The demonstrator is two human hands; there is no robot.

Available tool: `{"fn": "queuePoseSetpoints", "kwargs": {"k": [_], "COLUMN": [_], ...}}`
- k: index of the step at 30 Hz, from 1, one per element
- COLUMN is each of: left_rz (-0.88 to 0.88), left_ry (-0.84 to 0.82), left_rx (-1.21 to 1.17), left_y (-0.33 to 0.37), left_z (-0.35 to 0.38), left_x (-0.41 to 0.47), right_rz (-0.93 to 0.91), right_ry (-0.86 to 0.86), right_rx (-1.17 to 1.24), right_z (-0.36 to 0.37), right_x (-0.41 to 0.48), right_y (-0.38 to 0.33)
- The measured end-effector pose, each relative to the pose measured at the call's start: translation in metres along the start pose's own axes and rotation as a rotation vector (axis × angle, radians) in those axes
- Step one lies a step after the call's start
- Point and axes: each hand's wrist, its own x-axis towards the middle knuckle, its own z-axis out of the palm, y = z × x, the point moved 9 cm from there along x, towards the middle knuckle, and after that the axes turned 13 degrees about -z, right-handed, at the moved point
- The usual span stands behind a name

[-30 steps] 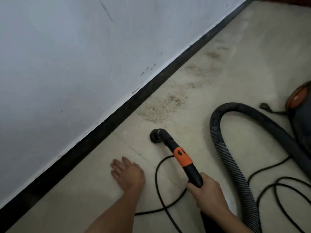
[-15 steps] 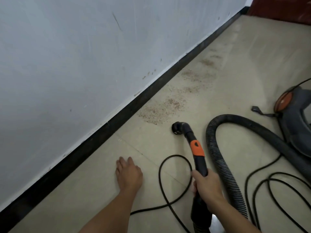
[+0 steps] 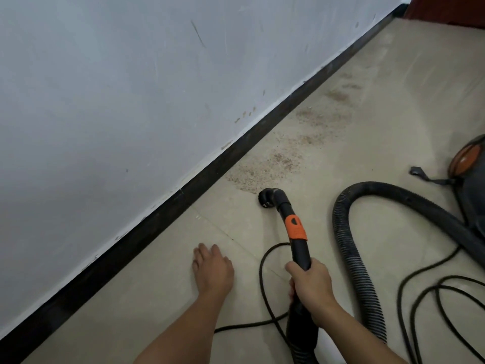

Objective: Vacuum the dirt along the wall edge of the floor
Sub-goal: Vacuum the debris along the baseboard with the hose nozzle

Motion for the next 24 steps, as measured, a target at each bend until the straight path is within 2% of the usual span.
{"fn": "queuePoseSetpoints", "kwargs": {"k": [4, 15, 20, 24], "left_rz": [0.042, 0.078, 0.077, 0.066], "left_ry": [0.016, 0.032, 0.105, 0.195], "left_rx": [0.022, -0.011, -0.012, -0.027], "left_y": [-0.004, -0.011, -0.008, -0.001], "left_z": [0.005, 0.018, 0.020, 0.016], "left_x": [-0.001, 0.004, 0.006, 0.013], "right_rz": [0.003, -0.068, -0.068, -0.050], "right_ry": [-0.039, -0.138, -0.201, -0.131], "right_rx": [0.025, -0.096, -0.140, -0.157], "right_z": [0.028, 0.111, 0.081, 0.011], "right_x": [0.023, 0.086, 0.073, 0.042], "right_y": [-0.013, -0.052, -0.042, -0.015]}}
